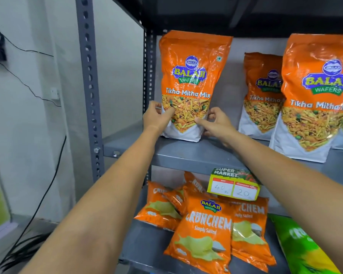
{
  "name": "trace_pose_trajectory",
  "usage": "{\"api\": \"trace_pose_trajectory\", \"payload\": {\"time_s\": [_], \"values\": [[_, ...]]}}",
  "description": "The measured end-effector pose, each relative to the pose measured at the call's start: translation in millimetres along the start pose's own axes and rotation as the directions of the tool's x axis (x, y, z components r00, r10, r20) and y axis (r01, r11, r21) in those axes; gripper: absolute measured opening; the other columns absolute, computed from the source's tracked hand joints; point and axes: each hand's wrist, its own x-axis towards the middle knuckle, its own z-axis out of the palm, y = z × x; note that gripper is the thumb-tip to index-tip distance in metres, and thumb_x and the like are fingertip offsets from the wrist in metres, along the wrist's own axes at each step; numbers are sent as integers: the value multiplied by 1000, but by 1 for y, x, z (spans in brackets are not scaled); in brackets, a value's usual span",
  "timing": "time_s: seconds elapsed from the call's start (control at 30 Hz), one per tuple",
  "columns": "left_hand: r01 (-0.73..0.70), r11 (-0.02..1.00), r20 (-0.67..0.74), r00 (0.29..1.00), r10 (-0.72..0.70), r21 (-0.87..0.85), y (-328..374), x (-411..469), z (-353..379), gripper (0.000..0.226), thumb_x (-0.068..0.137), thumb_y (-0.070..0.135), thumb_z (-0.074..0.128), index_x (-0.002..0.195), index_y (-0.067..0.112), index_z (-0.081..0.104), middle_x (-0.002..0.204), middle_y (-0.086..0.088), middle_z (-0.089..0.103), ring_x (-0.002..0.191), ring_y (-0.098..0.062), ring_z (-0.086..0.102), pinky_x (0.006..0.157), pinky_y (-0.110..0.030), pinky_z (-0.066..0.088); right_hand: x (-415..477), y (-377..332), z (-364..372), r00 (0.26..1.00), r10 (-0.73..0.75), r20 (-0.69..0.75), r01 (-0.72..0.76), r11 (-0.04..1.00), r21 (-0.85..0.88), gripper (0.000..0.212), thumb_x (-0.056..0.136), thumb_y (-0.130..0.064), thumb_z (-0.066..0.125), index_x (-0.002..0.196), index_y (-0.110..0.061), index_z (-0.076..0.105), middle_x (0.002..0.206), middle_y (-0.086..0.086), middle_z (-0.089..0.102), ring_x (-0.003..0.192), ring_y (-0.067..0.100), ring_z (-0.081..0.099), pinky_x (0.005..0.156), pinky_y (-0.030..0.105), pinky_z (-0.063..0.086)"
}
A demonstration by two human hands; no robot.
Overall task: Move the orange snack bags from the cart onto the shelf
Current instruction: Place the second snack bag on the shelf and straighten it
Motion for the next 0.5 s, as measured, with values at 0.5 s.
{"api": "trace_pose_trajectory", "payload": {"time_s": [0.5], "values": [[-158,952,-286,930,233,262,12,-15,-5,29,69,32,64,85,15,46,90,-5,52,82,-25,52,75,-36,43,-26,2,-27,980,-143,141,190,891,-413,17,78,-23,71,80,-17,56,68,-2,60,66,15,61,63,31,49]]}}
